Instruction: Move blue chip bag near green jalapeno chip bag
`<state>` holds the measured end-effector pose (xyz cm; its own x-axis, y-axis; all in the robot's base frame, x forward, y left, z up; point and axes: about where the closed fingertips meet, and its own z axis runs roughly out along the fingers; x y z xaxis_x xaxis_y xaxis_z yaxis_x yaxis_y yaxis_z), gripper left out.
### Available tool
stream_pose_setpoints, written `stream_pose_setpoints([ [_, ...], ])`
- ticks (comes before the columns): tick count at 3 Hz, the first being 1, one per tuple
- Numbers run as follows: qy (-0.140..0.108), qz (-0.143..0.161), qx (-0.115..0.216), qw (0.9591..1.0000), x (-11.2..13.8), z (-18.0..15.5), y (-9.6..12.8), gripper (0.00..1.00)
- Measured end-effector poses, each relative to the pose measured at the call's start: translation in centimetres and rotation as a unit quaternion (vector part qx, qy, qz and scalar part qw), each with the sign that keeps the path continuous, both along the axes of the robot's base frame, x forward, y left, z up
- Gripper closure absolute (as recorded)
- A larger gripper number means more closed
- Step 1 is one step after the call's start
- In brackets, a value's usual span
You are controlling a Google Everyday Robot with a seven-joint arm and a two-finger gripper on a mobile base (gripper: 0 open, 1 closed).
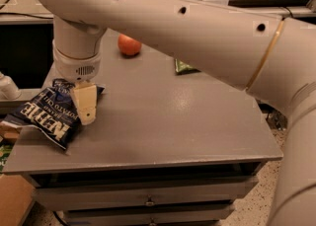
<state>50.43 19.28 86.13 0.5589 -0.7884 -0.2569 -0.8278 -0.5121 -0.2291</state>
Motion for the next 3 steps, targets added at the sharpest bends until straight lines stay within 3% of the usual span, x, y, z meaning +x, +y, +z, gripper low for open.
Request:
stream_pose_setpoints([
  [2, 0.012, -0.016, -0.015, 0.9997, -0.9, -1.4, -0.5, 0.64],
  [3, 0.007, -0.031, -0.024, 0.9992, 0.0, -0.2, -2.4, 0.88],
])
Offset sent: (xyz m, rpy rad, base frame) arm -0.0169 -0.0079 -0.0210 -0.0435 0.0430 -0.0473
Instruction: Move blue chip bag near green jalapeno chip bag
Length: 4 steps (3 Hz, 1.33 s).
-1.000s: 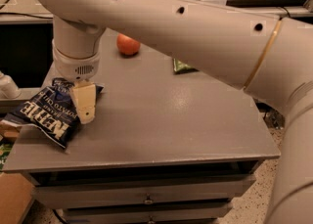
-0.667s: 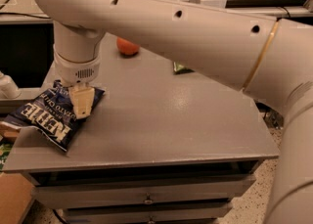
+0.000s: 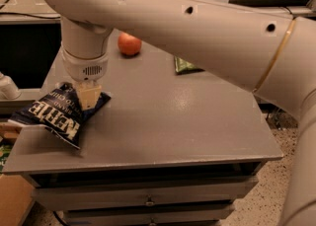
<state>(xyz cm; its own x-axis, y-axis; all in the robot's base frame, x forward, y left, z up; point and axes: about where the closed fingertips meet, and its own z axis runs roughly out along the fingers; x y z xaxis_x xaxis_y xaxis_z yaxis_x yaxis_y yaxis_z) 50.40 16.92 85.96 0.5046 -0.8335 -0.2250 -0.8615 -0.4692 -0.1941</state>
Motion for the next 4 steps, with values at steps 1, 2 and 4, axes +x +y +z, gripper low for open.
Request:
stream_pose_setpoints([
  [1, 0.0, -0.042, -0.005, 0.9991, 2.0, 2.6, -4.4, 1.0],
  [2, 0.006, -0.118, -0.005, 0.993, 4.1, 5.5, -10.9, 1.0],
  [4, -0.001, -0.201, -0.003, 0.9795, 5.7, 8.2, -18.3, 1.0],
])
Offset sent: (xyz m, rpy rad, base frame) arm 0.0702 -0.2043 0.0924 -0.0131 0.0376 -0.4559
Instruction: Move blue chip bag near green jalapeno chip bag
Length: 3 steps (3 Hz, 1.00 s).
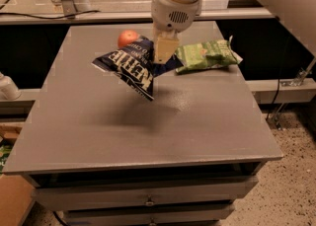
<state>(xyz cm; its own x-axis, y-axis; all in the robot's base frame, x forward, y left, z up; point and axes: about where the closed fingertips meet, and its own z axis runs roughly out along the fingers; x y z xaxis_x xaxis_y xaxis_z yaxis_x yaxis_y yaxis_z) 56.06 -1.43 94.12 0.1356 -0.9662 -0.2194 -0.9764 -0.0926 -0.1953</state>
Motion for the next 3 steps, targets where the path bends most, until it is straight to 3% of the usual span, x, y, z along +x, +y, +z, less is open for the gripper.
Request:
stream_pose_setpoints([
  [1, -0.004, -0.02, 0.005, 0.9998, 0.6, -0.2, -1.6, 1.0],
  [2, -0.023, -0.07, -0.004, 0.9972, 1.2, -0.1, -5.9, 1.0],
  [3, -0.06, -0.137, -0.027, 0.9884, 2.2, 0.5, -11.5, 1.0],
])
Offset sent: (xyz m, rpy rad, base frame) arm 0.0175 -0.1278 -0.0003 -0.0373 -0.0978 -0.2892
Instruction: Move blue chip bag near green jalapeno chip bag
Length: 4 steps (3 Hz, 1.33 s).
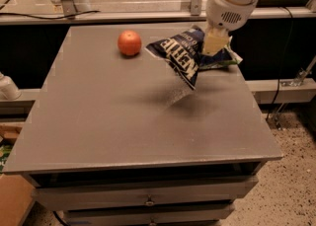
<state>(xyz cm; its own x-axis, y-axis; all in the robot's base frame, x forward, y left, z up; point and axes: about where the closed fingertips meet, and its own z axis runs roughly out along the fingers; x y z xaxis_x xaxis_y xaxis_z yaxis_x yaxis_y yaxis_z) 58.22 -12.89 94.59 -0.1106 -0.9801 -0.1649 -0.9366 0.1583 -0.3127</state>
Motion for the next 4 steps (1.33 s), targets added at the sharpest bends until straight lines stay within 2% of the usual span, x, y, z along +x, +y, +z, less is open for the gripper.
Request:
stream_pose_setpoints([
  [1, -0.029, -0.063, -0.03, 0.9971, 1.1, 0.5, -4.4, 1.0],
  [2, -0.043, -0.109, -0.064, 0.9911, 1.8, 0.2, -7.6, 1.0],
  [3, -0.043, -0.138, -0.092, 0.9852, 2.1, -0.7, -9.7, 1.0],
  [4, -0.039, -0.146, -0.105, 0.9829, 2.2, -2.1, -10.5, 1.0],
])
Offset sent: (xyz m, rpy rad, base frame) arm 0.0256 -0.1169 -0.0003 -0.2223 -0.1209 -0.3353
